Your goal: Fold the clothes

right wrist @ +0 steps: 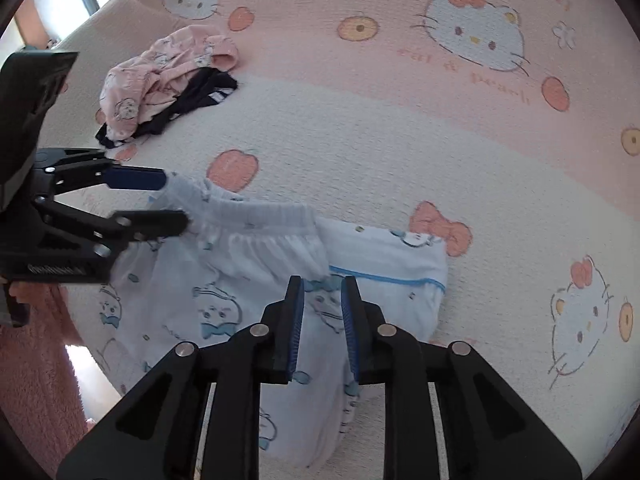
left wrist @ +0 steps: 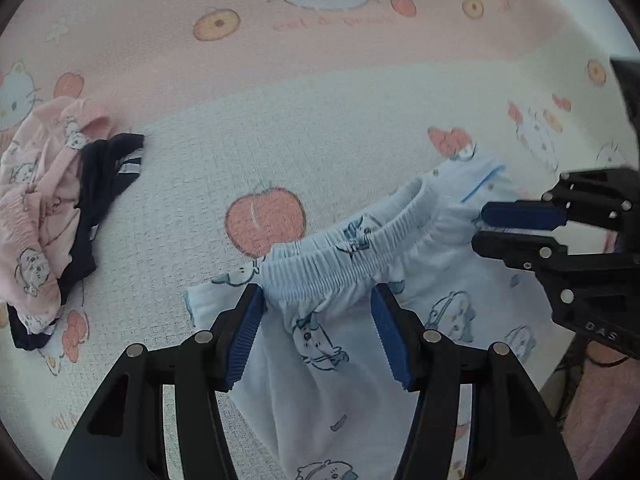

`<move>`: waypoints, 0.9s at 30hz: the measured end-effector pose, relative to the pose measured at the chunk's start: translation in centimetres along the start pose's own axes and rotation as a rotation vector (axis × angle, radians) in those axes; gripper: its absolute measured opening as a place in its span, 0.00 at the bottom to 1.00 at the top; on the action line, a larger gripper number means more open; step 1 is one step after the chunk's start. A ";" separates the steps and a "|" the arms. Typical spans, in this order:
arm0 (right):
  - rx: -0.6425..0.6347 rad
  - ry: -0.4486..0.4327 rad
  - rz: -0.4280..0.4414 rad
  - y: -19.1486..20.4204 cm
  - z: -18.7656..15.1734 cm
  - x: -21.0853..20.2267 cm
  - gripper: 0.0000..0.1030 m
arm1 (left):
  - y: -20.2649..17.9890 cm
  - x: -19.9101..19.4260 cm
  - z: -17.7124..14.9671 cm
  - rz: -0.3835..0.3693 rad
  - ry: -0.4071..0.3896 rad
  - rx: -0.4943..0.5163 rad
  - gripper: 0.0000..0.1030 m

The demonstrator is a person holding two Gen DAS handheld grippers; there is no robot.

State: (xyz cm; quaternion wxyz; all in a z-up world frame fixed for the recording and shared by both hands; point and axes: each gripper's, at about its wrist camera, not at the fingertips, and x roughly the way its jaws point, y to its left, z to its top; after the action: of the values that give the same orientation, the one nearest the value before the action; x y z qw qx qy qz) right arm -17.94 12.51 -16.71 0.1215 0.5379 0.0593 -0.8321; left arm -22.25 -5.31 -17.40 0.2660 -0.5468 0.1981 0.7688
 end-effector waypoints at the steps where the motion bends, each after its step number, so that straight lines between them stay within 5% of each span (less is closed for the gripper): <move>1: -0.030 0.020 -0.021 0.6 0.1 0.7 0.18 | 0.4 0.1 -0.1 0.008 0.017 -0.002 0.57; 3: -0.068 0.063 -0.077 0.8 -0.3 2.1 0.17 | 1.4 -0.4 -0.4 0.008 0.031 -0.026 0.57; 7: -0.047 -0.005 -0.095 -0.2 -1.0 -1.0 0.22 | 3.2 -4.7 -1.4 -0.040 -0.032 -0.130 0.57; 12: 0.030 -0.009 0.046 1.8 -2.0 -2.1 0.22 | -1.0 -4.0 -2.4 -0.030 0.011 -0.005 0.57; 17: -0.024 0.082 0.029 4.2 -4.1 0.7 0.20 | -1.3 -0.8 -4.0 0.016 0.135 0.088 0.61; 21: 0.045 0.084 -0.060 1.1 -4.3 -2.1 0.21 | 2.3 -3.6 -4.0 0.011 0.099 -0.075 0.61; 27: 0.102 0.030 -0.091 1.0 -3.9 -5.9 0.22 | -0.5 -4.4 -4.7 0.045 0.085 -0.100 0.61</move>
State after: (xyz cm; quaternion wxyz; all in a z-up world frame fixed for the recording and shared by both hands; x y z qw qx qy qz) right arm -11.96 13.28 -12.90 0.0550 0.5526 0.0431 -0.8305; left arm -17.39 -8.55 -14.77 0.2122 -0.5871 0.1830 0.7595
